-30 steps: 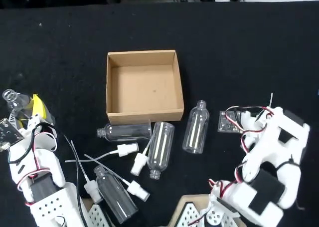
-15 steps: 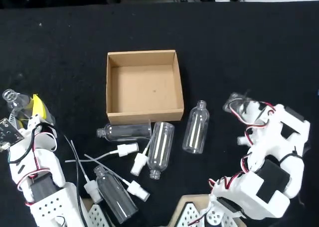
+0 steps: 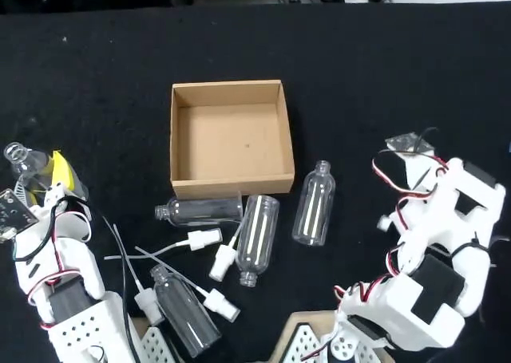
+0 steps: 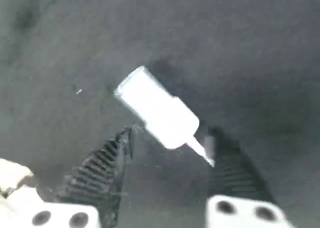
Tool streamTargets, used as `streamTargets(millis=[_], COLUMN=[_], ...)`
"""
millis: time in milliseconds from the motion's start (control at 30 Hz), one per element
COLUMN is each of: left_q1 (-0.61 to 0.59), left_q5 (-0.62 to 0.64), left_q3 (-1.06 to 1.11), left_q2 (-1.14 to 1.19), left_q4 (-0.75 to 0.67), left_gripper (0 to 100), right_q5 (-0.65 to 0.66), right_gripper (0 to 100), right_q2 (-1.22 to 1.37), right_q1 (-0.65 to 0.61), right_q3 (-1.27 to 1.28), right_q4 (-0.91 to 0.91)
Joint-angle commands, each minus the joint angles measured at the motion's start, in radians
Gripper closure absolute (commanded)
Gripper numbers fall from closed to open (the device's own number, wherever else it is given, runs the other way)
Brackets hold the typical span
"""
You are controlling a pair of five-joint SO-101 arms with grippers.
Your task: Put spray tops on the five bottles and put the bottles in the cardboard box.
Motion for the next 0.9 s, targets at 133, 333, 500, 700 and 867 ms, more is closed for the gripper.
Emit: streamTargets(millis=[133, 333, 500, 700, 867], left_q1=[0.01, 0.01, 0.01, 0.01, 0.01], left_q5=[0.011, 0.011, 0.011, 0.011, 0.011], left_q3=[0.019, 0.019, 0.019, 0.019, 0.019], left_q2=[-0.02, -0.02, -0.02, -0.02, -0.02], left_q4=[0.0, 0.0, 0.0, 0.0, 0.0], left_gripper=[97, 97, 97, 97, 97], right_q5=[0.468, 0.635, 0.683, 0.634, 0.29], right_gripper=[63.7, 66.1, 68.6, 78.3, 99.2], right_q2=[-0.012, -0.007, -0.002, -0.013, -0.013], right_q1=[0.009, 0.002, -0.008, -0.018, -0.009], right_q3=[-0.053, -0.031, 0.038, 0.166, 0.088], right_q4=[0.04, 0.031, -0.094, -0.242, -0.33])
